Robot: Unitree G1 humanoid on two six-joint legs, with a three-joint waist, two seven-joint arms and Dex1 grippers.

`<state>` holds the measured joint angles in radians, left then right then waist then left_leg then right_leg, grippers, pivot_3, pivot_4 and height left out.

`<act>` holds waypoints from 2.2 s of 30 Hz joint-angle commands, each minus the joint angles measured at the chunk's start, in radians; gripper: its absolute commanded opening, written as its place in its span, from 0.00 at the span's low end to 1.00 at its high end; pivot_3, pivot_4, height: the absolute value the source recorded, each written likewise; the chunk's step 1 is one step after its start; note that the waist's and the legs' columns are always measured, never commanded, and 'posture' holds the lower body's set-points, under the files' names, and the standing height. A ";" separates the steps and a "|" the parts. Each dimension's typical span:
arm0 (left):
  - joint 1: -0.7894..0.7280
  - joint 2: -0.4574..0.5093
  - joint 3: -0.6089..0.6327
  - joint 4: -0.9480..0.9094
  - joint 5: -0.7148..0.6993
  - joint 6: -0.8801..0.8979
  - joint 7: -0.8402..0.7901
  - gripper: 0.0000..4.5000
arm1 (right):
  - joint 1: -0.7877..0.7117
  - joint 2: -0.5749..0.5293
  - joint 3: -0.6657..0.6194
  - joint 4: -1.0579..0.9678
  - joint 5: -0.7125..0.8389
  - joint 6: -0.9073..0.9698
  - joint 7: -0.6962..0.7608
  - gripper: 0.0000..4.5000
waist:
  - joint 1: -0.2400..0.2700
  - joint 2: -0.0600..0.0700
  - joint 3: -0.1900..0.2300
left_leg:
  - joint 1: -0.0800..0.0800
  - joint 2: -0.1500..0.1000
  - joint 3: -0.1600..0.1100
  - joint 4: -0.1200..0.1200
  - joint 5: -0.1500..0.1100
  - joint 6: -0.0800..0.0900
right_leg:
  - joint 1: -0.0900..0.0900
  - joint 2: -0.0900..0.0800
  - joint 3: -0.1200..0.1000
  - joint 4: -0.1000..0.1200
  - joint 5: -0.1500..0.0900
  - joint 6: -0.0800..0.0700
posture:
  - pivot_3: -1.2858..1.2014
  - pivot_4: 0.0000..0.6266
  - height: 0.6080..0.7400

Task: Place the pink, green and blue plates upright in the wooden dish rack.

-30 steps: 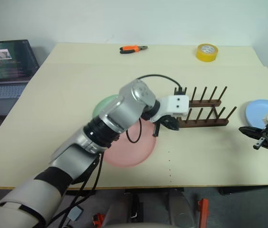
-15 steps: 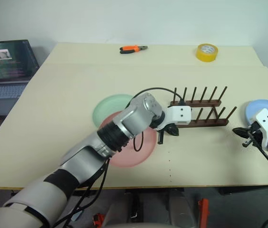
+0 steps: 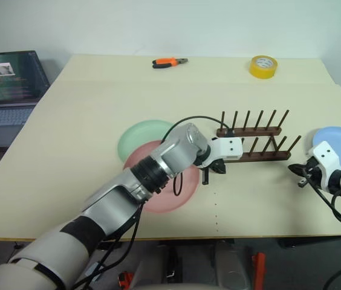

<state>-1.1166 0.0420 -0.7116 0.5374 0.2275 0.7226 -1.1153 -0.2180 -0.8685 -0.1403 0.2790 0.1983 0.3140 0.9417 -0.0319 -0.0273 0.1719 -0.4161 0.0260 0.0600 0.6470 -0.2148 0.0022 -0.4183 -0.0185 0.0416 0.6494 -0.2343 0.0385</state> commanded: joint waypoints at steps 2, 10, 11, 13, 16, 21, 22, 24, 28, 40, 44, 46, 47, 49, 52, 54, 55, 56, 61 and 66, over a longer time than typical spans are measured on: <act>-0.033 -0.019 0.018 0.021 0.011 -0.023 0.029 0.01 | -0.027 0.008 -0.003 -0.007 -0.023 -0.046 -0.034 0.00 | 0.000 0.000 0.000 | 0.000 0.000 0.000 0.000 0.000 0.000 | 0.000 0.000 0.000 0.000 0.000 0.000 | 0.52 0.24 1.00; -0.045 -0.042 0.032 0.084 0.018 -0.051 0.079 0.01 | -0.061 0.042 0.008 0.039 -0.074 -0.133 -0.089 0.00 | 0.000 0.000 0.000 | 0.000 0.000 0.000 0.000 0.000 0.000 | 0.000 0.000 0.000 0.000 0.000 0.000 | 0.52 0.24 1.00; -0.047 -0.044 0.035 0.091 0.019 -0.053 0.085 0.01 | -0.064 0.047 0.010 0.045 -0.079 -0.142 -0.096 0.00 | 0.000 0.000 0.000 | 0.000 0.000 0.000 0.000 0.000 0.000 | 0.000 0.000 0.000 0.000 0.000 0.000 | 0.52 0.24 1.00; -0.050 -0.046 0.038 0.103 0.020 -0.058 0.093 0.01 | -0.069 0.057 0.012 0.054 -0.083 -0.160 -0.104 0.00 | 0.000 0.000 0.000 | 0.000 0.000 0.000 0.000 0.000 0.000 | 0.000 0.000 0.000 0.000 0.000 0.000 | 0.52 0.24 1.00; -0.054 -0.049 0.042 0.120 0.023 -0.064 0.109 0.01 | -0.073 0.066 0.018 0.065 -0.092 -0.175 -0.111 0.00 | 0.000 0.000 0.000 | 0.000 0.000 0.000 0.000 0.000 0.000 | 0.000 0.000 0.000 0.000 0.000 0.000 | 0.52 0.24 1.00; -0.066 -0.058 0.059 0.161 0.030 -0.087 0.149 0.01 | -0.084 0.081 0.025 0.083 -0.107 -0.198 -0.127 0.00 | -0.001 0.000 0.000 | 0.000 0.000 0.000 0.000 0.000 0.000 | 0.000 0.000 0.000 0.000 0.000 0.001 | 0.52 0.24 1.00; -0.069 -0.061 0.063 0.168 0.031 -0.090 0.157 0.01 | -0.088 0.084 0.027 0.091 -0.113 -0.211 -0.135 0.00 | -0.001 0.000 0.000 | 0.000 0.000 0.000 0.000 0.000 0.000 | 0.000 0.000 0.000 0.000 0.000 0.001 | 0.52 0.24 1.00; -0.074 -0.068 0.072 0.183 0.031 -0.097 0.171 0.01 | -0.099 0.092 0.030 0.113 -0.126 -0.241 -0.158 0.00 | -0.001 0.000 0.000 | 0.000 0.000 0.000 0.000 0.000 0.000 | 0.000 0.000 0.000 0.000 0.000 0.001 | 0.52 0.24 1.00; -0.087 -0.079 0.085 0.219 0.035 -0.114 0.206 0.01 | -0.115 0.106 0.032 0.147 -0.133 -0.285 -0.186 0.00 | -0.001 0.000 0.000 | 0.000 0.000 0.001 0.000 0.000 0.000 | 0.000 0.000 0.001 0.000 0.000 0.001 | 0.52 0.24 1.00; -0.128 -0.114 0.135 0.351 0.051 -0.192 0.314 0.01 | -0.173 0.134 0.033 0.263 -0.167 -0.424 -0.265 0.00 | -0.001 0.000 0.000 | 0.000 -0.001 0.001 0.000 0.000 0.000 | 0.000 0.000 0.001 0.000 0.001 0.001 | 0.52 0.24 1.00; -0.135 -0.122 0.149 0.383 0.061 -0.214 0.336 0.01 | -0.186 0.140 0.032 0.286 -0.173 -0.449 -0.276 0.00 | -0.001 0.000 0.000 | 0.000 -0.001 0.001 0.000 0.000 0.000 | 0.000 0.000 0.001 0.000 0.001 0.001 | 0.52 0.24 1.00; -0.137 -0.125 0.154 0.396 0.066 -0.222 0.347 0.01 | -0.190 0.142 0.033 0.297 -0.175 -0.460 -0.281 0.00 | -0.001 0.000 0.000 | 0.000 -0.001 0.001 0.000 0.000 0.000 | 0.000 0.000 0.001 0.000 0.001 0.001 | 0.52 0.24 1.00; -0.139 -0.127 0.157 0.401 0.067 -0.225 0.350 0.01 | -0.192 0.143 0.034 0.301 -0.175 -0.464 -0.282 0.00 | -0.001 0.000 0.000 | 0.000 -0.001 0.001 0.000 0.000 0.000 | 0.000 0.000 0.001 0.000 0.001 0.001 | 0.52 0.24 1.00; -0.141 -0.130 0.162 0.407 0.066 -0.230 0.351 0.01 | -0.194 0.145 0.034 0.307 -0.173 -0.470 -0.281 0.00 | -0.001 0.000 0.000 | 0.000 -0.001 0.001 0.000 0.000 0.000 | 0.000 0.000 0.001 0.000 0.001 0.001 | 0.52 0.24 1.00; -0.143 -0.127 0.168 0.402 0.068 -0.230 0.344 0.01 | -0.189 0.141 0.033 0.306 -0.169 -0.464 -0.273 0.00 | -0.001 0.000 0.000 | 0.000 -0.001 0.001 0.000 0.000 0.000 | 0.000 0.000 0.001 0.000 0.001 0.001 | 0.52 0.24 1.00; -0.146 -0.124 0.171 0.394 0.068 -0.224 0.337 0.01 | -0.177 0.129 0.030 0.293 -0.162 -0.450 -0.255 0.00 | -0.001 0.000 0.000 | 0.000 -0.001 0.001 0.000 0.000 0.000 | 0.000 0.000 0.001 0.000 0.001 0.001 | 0.52 0.24 1.00; -0.147 -0.119 0.173 0.381 0.066 -0.218 0.325 0.01 | -0.161 0.115 0.025 0.277 -0.154 -0.440 -0.233 0.00 | -0.001 0.000 0.000 | 0.000 -0.001 0.001 0.000 0.000 0.000 | 0.000 0.000 0.001 0.000 0.001 0.001 | 0.52 0.24 1.00; -0.148 -0.116 0.175 0.373 0.064 -0.213 0.318 0.01 | -0.150 0.105 0.020 0.266 -0.148 -0.434 -0.217 0.00 | 0.000 0.000 0.000 | 0.000 -0.001 0.001 0.000 0.000 0.000 | 0.000 0.000 0.001 0.000 0.001 0.001 | 0.52 0.24 1.00; -0.153 -0.070 0.188 0.252 0.045 -0.169 0.236 0.01 | -0.078 0.010 -0.032 0.186 -0.092 -0.376 -0.124 0.00 | -0.001 0.000 0.000 | 0.000 -0.001 0.001 -0.001 0.000 0.000 | 0.000 0.000 0.001 -0.001 0.001 0.001 | 0.52 0.24 1.00; -0.163 -0.009 0.227 0.085 0.008 -0.106 0.156 0.01 | -0.010 -0.103 -0.117 0.118 -0.039 -0.320 -0.053 0.00 | -0.002 0.000 0.000 | 0.000 -0.001 0.001 -0.001 0.000 0.000 | 0.000 0.000 0.001 -0.001 0.001 0.001 | 0.52 0.24 1.00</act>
<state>-1.2426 0.0247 -0.5121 0.7022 0.2534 0.6039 -0.9345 -0.2329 -0.9417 -0.2047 0.4434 0.1227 -0.0188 0.8662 -0.0336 -0.0274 0.1721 -0.4160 0.0254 0.0611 0.6463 -0.2148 0.0020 -0.4185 -0.0187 0.0427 0.6484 -0.2336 0.0396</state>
